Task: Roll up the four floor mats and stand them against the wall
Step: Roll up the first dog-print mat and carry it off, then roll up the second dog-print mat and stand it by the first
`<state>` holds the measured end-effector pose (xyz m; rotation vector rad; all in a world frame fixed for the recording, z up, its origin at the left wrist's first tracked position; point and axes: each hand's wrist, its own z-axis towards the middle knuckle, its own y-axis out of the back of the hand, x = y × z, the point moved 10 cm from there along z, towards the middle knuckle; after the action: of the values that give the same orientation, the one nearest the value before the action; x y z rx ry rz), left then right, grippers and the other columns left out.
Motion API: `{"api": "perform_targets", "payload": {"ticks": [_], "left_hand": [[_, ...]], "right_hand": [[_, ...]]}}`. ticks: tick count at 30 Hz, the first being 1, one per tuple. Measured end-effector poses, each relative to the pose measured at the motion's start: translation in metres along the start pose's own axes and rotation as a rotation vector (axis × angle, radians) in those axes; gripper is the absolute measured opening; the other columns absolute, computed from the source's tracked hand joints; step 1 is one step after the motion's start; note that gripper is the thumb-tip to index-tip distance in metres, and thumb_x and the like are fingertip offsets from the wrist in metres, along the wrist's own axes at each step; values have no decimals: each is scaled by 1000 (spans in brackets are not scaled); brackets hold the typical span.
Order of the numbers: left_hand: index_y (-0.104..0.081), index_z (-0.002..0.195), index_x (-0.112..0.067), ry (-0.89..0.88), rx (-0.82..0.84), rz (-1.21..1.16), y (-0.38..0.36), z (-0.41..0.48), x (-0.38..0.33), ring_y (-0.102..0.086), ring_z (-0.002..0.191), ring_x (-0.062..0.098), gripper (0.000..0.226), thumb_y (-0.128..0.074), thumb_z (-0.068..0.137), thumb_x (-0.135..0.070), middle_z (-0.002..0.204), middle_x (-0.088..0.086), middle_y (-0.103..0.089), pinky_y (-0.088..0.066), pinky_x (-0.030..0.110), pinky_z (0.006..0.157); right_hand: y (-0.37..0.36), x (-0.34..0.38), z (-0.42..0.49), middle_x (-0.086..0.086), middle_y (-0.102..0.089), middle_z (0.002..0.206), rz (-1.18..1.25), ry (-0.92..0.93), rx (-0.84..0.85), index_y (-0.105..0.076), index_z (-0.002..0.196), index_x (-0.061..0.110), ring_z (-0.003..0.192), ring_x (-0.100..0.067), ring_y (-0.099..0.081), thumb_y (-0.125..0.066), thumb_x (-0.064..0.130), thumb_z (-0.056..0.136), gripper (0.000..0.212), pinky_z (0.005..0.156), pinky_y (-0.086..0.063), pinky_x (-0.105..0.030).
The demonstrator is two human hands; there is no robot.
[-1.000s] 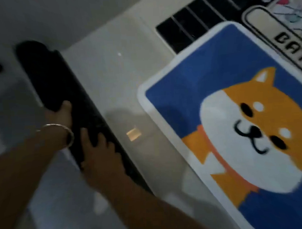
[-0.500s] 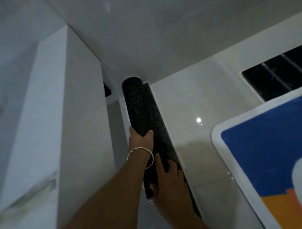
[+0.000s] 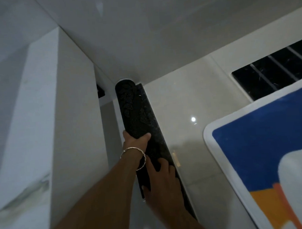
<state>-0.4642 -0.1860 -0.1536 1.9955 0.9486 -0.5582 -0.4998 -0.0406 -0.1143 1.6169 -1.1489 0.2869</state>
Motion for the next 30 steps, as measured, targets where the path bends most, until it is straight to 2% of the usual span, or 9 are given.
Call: {"api": "perform_targets", "payload": {"ticks": [6,12,17,19,20,22,25,27,30], "left_hand": [[-36,135,-19,-13,-30,-43,7,6,-3,-60,102,36,88,-68,54,-33,116,14,-60,-48,50,95],[-34,139,-13,-22,-73,-25,13,14,2,-55,113,37,87,-71,62,-30,128,16,-54,-43,48,102],[-43,132,-11,-15,-84,-44,14,13,-1,-57,110,36,67,-72,73,-22,126,16,-57,-44,48,100],[-41,136,-10,-20,-84,-35,17,15,-2,-55,115,34,74,-74,72,-28,130,14,-54,-42,46,103],[-38,139,-11,-32,-86,-1,19,12,-4,-53,118,33,88,-77,65,-38,134,13,-52,-40,44,104],[-27,147,-15,-127,-111,186,26,5,-12,-44,129,34,110,-76,56,-52,144,15,-42,-33,44,110],[2,152,-16,-435,-221,828,12,-21,-55,-11,143,39,97,-64,84,-37,155,23,-10,-11,50,116],[-1,152,-17,-646,-213,1123,-27,-50,-90,-1,144,36,85,-56,89,-35,156,21,-3,-5,55,114],[-15,150,-17,-825,-17,1150,-113,-90,-108,-10,144,30,63,-40,96,-38,156,16,-14,-9,53,114]], "right_hand": [[3,4,1,-2,-13,150,33,110,125,-2,149,38,132,-29,-22,-59,41,86,85,105,-36,-41],[21,-12,-13,0,-16,158,161,136,335,-20,151,25,143,-19,-22,-51,32,95,64,114,-22,-29],[44,-35,-40,3,-25,156,162,122,253,-25,150,24,141,-9,-24,-44,31,99,54,107,-14,-14],[56,-49,-49,4,-25,156,188,74,206,-26,149,24,141,-11,-25,-42,30,101,52,108,-17,-17],[65,-57,-54,4,-25,156,179,60,175,-25,149,24,141,-11,-25,-40,31,101,51,109,-17,-19],[87,-75,-65,6,-23,156,116,24,107,-23,149,27,142,-8,-21,-38,36,101,51,109,-11,-18],[125,-110,-75,6,-26,155,119,-97,28,-25,149,27,142,-11,-23,-39,40,100,53,111,-15,-23],[149,-126,-81,4,-29,155,140,-154,-27,-27,148,27,141,-15,-27,-40,42,99,53,116,-22,-33],[166,-141,-87,0,-34,151,109,-192,-84,-30,148,23,138,-20,-32,-38,38,100,50,111,-27,-34]]}}
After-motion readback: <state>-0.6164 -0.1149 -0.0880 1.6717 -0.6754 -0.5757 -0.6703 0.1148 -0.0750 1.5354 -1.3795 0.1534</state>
